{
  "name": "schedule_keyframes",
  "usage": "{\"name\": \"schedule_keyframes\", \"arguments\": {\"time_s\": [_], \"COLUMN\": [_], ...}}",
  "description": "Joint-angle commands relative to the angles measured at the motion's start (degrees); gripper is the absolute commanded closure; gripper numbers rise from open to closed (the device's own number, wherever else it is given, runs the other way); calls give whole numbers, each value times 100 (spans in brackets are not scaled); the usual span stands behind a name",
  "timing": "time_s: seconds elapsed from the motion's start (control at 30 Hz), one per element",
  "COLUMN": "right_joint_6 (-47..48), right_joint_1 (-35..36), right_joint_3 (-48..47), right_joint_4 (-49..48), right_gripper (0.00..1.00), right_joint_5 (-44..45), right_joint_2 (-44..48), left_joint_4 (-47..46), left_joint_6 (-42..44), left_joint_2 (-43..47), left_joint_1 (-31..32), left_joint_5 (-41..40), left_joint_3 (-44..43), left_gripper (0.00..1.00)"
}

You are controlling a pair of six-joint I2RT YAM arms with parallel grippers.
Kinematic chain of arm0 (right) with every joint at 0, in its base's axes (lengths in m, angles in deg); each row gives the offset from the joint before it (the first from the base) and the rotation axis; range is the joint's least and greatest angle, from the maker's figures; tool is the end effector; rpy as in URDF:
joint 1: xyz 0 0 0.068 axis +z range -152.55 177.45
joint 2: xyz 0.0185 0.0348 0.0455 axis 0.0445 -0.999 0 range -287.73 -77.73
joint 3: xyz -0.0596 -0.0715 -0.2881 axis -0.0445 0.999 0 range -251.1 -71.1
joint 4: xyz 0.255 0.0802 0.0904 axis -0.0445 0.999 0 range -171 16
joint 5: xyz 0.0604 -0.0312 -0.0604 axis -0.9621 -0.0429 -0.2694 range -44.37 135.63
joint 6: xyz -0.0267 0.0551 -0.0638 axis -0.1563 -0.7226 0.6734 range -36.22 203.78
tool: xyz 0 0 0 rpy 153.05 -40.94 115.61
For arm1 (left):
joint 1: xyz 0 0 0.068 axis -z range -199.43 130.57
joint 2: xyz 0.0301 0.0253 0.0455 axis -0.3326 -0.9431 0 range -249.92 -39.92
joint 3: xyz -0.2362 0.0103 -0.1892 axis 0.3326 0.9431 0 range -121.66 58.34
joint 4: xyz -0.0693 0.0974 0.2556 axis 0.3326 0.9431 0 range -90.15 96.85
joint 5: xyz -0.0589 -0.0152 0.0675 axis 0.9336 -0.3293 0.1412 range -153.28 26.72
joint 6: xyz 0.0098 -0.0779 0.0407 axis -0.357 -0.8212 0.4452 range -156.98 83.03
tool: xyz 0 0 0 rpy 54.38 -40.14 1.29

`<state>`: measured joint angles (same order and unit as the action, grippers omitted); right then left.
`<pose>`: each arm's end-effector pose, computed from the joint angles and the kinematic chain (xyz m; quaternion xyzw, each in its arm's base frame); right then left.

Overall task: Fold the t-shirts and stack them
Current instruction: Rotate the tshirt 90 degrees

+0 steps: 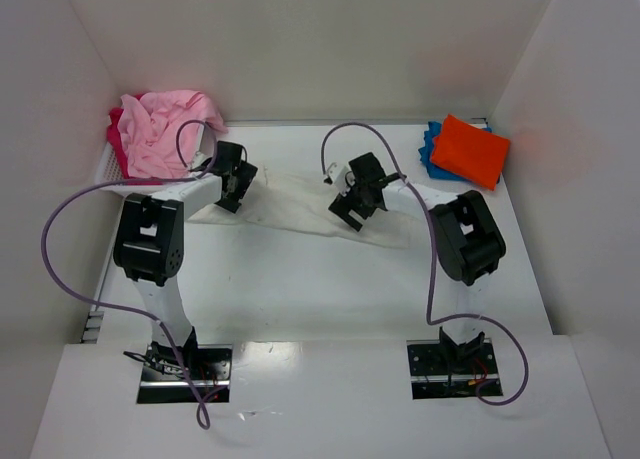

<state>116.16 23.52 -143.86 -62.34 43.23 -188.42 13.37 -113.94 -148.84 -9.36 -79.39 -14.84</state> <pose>0.4079 0.2034 0.1451 -0.4728 0.8327 0.0042 0.2880 0.4615 -0.0599 0.1719 -0.5524 0.7475 -0.1420 0.3404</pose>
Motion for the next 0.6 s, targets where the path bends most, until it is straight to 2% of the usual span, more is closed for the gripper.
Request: {"name": "schedule_keyframes", "arguments": {"time_s": [0.0,0.17,0.37,0.43,0.57], "right_joint_6": [-424,-786,-1212,-1380,-1786], "right_joint_1": [435,882,1441,1566,1726], "right_joint_3": [474,754,965,1159,1405], "right_joint_4": [490,630,622,622,622], "right_gripper": [0,0,0,0,0], "right_joint_5": [-449,-709,-1101,-1183,-1253], "right_joint_2": [524,691,851,1097,1675], "left_joint_4": [187,231,652,945,960], "left_joint_6": [-134,7,762,939,1008], "left_joint_2": [-103,-262,-863,-1052,-1151], "left_joint_1": [13,-40,-92,-40,63], "left_joint_5": [-324,-384,-190,-190,-243], "left_joint_3": [-179,-109,-737,-1040,-1058], "left_gripper": [1,1,1,1,1]}}
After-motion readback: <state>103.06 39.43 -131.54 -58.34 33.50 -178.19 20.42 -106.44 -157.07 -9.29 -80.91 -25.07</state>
